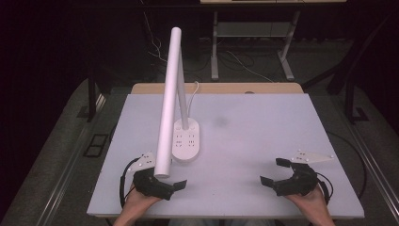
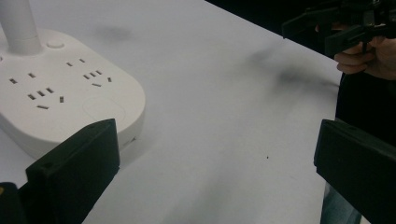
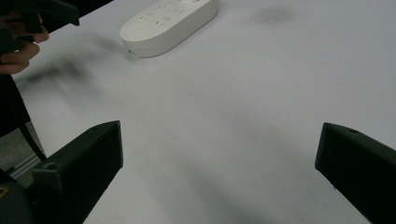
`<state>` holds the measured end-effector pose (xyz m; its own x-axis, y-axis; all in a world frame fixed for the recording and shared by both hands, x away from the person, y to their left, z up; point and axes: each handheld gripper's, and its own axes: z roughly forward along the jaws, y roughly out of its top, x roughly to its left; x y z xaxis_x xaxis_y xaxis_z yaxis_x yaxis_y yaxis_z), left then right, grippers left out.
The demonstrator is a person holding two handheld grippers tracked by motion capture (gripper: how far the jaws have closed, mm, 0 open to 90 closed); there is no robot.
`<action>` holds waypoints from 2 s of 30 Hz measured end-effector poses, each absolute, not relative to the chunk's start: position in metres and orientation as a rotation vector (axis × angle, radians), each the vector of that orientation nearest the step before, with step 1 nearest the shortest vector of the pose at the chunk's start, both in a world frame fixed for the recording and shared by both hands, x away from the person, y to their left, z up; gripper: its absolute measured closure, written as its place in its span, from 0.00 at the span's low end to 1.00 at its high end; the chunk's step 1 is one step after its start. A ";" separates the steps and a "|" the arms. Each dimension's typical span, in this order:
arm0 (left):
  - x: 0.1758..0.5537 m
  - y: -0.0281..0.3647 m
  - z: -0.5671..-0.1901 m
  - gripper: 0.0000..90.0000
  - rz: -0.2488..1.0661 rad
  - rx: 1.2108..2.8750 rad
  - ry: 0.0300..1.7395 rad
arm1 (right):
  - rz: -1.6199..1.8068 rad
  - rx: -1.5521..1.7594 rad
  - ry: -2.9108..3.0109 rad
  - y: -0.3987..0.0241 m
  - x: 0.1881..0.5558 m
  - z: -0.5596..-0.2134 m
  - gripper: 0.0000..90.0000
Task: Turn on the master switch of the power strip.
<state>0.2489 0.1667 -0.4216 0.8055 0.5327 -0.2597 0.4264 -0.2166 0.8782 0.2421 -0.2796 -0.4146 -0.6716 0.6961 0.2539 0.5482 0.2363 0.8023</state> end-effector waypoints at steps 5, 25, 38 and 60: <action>0.249 0.169 -0.422 0.00 0.114 1.839 0.744 | 1.408 1.187 2.366 -0.278 0.242 -0.416 0.00; 0.249 0.170 -0.419 0.00 0.094 1.847 0.758 | 1.384 1.209 2.370 -0.280 0.241 -0.418 0.00; 0.254 0.171 -0.412 0.00 0.063 1.838 0.776 | 1.390 1.207 2.379 -0.281 0.241 -0.419 0.00; 0.274 0.173 -0.393 0.00 0.071 1.889 0.792 | 1.389 1.221 2.370 -0.283 0.243 -0.420 0.00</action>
